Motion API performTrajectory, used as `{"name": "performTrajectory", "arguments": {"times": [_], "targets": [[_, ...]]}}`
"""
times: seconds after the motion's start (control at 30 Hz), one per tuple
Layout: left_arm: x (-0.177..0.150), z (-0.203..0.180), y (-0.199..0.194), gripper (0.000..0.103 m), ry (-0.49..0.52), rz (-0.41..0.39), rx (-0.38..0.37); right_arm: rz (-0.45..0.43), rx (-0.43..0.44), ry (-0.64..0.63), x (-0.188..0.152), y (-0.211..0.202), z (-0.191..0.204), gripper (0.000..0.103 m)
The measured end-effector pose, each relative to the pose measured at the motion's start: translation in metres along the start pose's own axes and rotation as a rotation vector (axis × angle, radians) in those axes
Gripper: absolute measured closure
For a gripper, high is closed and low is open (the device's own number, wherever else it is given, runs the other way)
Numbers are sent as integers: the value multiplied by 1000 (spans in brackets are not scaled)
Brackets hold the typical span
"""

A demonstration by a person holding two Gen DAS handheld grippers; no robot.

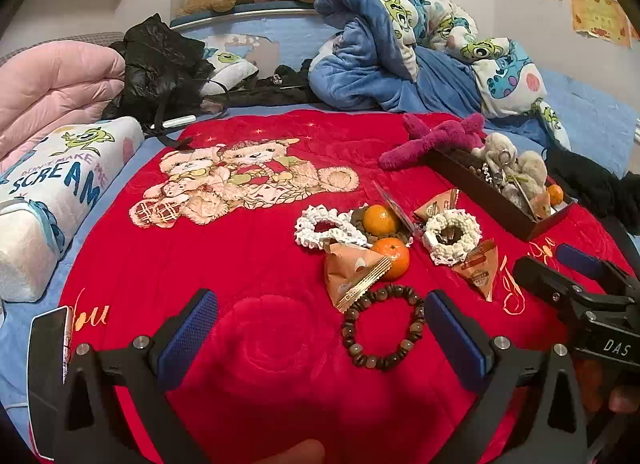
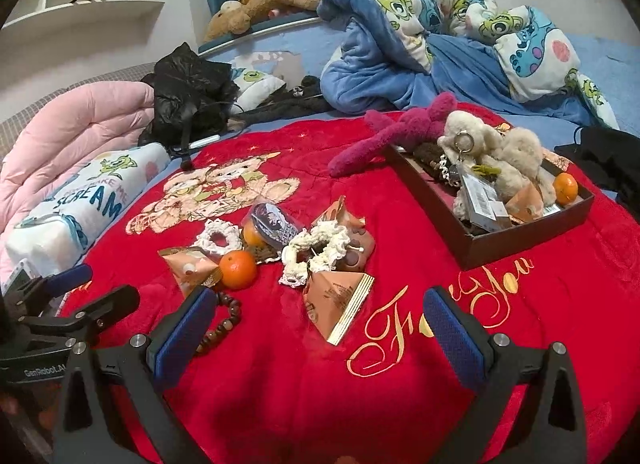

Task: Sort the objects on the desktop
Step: 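Move both tools toward the triangular candies on the red bedspread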

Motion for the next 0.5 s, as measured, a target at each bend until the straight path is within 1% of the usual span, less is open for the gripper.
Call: {"name": "performTrajectory", "arguments": {"times": [0.27,0.5], "targets": [[-1,-3,2,0,16,7,8,1,-30,-11,-1,1,0,0],[-2,-5,4,0,18,13,12,10,-31,-7,0,3,-2,0]]}}
Point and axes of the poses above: each gripper's, at about its wrist camera, not at the fingertips, and y roughly the way its jaws point, z to its left, x to its top, the point moved 3 cm from there along y, roughly the way its jaws point, and after that the axes turned 7 degrees about -x, right-handed, at the moved point
